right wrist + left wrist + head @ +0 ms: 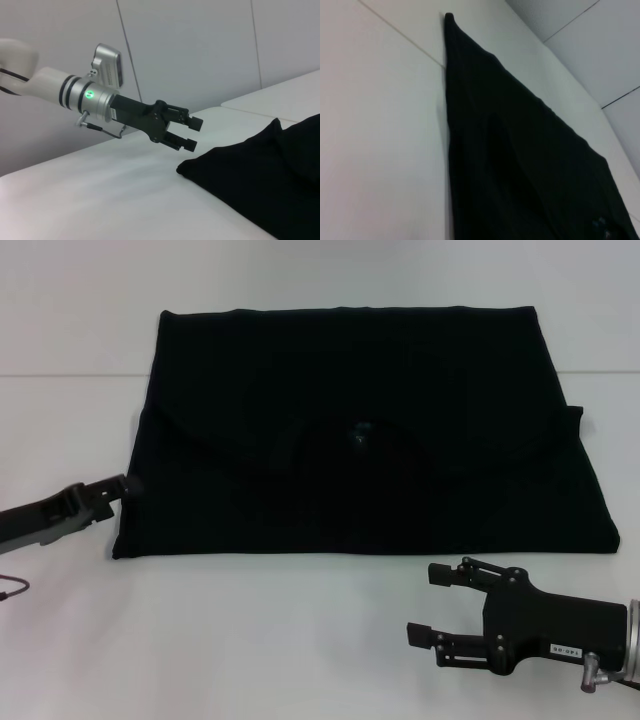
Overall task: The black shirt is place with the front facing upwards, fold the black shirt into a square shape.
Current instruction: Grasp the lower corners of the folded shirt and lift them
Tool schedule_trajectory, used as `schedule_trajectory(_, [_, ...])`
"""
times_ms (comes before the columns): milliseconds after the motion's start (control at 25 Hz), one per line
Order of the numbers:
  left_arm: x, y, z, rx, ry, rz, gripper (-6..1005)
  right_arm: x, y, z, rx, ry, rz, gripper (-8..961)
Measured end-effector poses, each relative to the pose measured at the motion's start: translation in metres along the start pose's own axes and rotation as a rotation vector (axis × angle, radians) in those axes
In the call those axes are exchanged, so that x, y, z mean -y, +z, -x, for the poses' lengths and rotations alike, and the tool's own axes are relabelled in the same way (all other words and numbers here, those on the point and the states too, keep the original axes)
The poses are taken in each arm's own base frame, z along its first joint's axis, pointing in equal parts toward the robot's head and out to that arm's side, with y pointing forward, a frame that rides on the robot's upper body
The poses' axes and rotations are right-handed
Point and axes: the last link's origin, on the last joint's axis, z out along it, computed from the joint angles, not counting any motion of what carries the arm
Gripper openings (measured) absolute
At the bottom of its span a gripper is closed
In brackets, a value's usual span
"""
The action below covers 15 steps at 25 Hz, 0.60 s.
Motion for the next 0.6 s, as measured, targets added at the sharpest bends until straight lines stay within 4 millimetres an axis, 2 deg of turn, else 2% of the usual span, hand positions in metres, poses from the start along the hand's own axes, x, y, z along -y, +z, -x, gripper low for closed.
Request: schedule_trajectory(600, [-0.002,0.008,0.012,0.048,0.006,-0.002,815,0.000,0.001,0.000,0.001,0.006,-0.003,889])
